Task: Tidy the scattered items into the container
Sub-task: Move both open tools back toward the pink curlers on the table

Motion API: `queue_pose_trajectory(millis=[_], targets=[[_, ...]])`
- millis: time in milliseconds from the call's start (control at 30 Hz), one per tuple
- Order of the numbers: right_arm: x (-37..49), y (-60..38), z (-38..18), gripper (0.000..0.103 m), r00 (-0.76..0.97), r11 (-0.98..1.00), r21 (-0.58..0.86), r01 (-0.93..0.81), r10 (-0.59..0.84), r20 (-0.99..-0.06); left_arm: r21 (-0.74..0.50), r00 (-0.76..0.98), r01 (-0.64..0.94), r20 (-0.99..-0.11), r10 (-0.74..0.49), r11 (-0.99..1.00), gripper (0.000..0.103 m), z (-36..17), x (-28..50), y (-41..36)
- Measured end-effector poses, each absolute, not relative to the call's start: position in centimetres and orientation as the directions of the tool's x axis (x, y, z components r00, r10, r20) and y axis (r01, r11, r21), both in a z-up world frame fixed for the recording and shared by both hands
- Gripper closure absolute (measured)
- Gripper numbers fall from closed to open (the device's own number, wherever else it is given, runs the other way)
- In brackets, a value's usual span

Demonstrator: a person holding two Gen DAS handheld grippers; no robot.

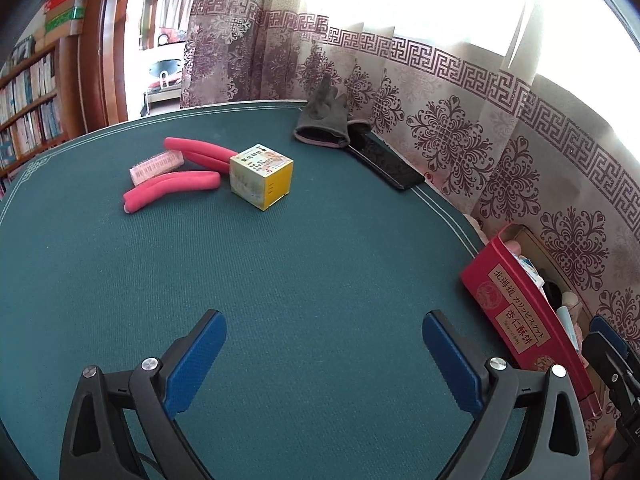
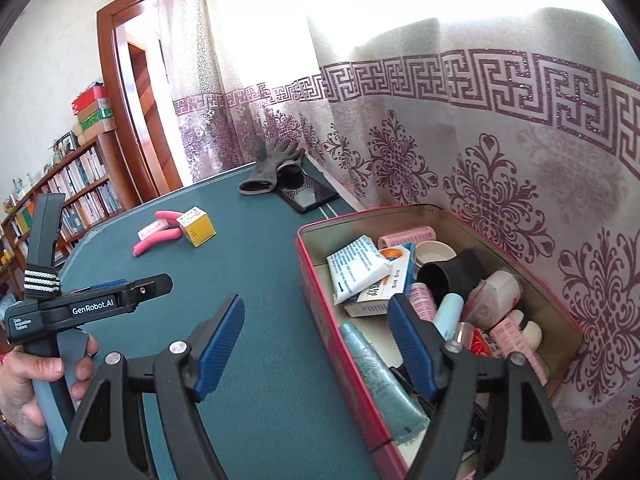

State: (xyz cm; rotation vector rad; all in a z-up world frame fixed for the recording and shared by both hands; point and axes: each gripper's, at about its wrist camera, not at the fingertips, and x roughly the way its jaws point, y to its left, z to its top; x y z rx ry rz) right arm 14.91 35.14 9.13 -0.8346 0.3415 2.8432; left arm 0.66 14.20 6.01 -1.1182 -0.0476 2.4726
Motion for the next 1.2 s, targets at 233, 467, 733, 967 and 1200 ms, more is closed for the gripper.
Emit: queue_pose_trajectory(millis=[233,467,733,967,1200], targets=[[12.6,31.2,8.1,0.024,-0.815,-0.979,0.167,-0.121,0.002,-0.579,-0.195,-0.606,-0.275,-0.725,0.327,-0.942,0.003,5.1,-0.9,9.8],[10.5,28.7,6.3,0.023,-0.773,-0.983,0.177,-0.057,-0.069,-0.631,-0.186,-0.620,-0.197,-0.737,0.269,-0.963,0.003,4.3,-2.7,6.4],[9.0,28.0,4.6,0.023,-0.731,-0.980,0.192,-0.044,-0.099,-0.676,-0.163,-0.628,-0.130,-0.749,0.208,-0.978,0.003,3.8,-5.8,3.9],[7.8,28.1,3.7,0.022,-0.708,-0.979,0.199,-0.045,-0.109,-0.698,-0.119,-0.639,-0.084,-0.756,0.145,-0.989,0.003,3.6,-9.3,2.4],[6.7,28.0,3.0,0.022,-0.691,-0.978,0.206,-0.039,-0.123,-0.712,-0.107,-0.651,-0.063,-0.749,0.122,-0.992,0.003,3.9,-13.8,1.7]])
